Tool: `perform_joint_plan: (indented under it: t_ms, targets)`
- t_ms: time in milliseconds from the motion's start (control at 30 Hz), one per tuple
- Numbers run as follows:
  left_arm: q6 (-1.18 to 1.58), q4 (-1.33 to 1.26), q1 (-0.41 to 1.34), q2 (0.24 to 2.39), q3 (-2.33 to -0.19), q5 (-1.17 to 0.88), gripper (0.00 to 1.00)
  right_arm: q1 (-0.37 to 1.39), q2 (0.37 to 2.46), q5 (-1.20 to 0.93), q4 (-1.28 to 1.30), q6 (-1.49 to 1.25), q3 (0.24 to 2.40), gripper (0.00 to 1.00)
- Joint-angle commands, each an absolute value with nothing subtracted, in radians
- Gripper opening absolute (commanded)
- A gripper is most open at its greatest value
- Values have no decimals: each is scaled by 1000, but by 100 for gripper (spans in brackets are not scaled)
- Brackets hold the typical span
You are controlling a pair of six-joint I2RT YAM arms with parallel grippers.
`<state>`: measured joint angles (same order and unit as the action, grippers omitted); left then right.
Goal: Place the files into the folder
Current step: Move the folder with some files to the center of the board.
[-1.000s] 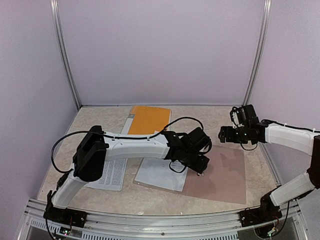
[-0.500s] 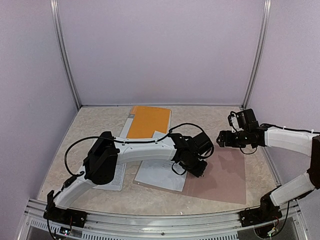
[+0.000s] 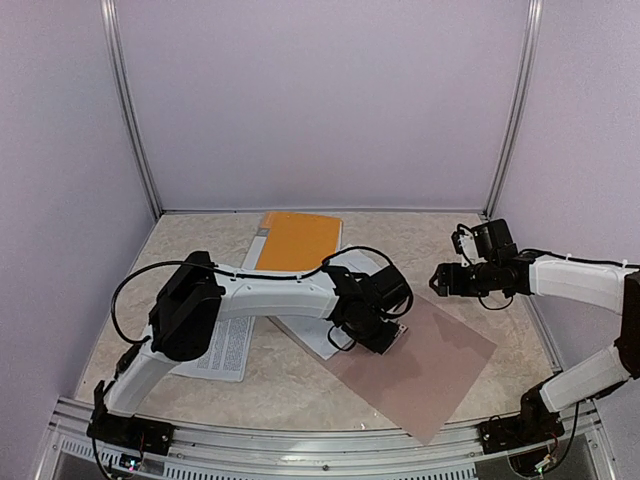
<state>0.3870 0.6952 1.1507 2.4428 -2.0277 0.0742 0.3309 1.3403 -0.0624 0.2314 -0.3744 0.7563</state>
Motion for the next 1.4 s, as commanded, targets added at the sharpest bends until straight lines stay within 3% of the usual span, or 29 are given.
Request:
perform_joint_plan:
  t_ms: [0, 367, 767, 1000, 1367]
  targets:
    - [305, 726, 1142, 2351, -1825, 96, 15, 321, 1309, -96, 222, -332, 755, 79]
    - [211, 647, 1114, 2166, -1541, 95, 13, 390, 1326, -268, 155, -256, 717, 71]
    - [173, 438, 1118, 2023, -1292, 40, 15, 507, 1537, -554, -23, -14, 750, 70]
    - [64, 433, 1074, 1997, -1286, 6, 15, 532, 1668, -523, -12, -13, 847, 69]
    - [-121, 465, 999, 2038, -1395, -103, 15, 530, 1628, -458, 50, 14, 890, 70]
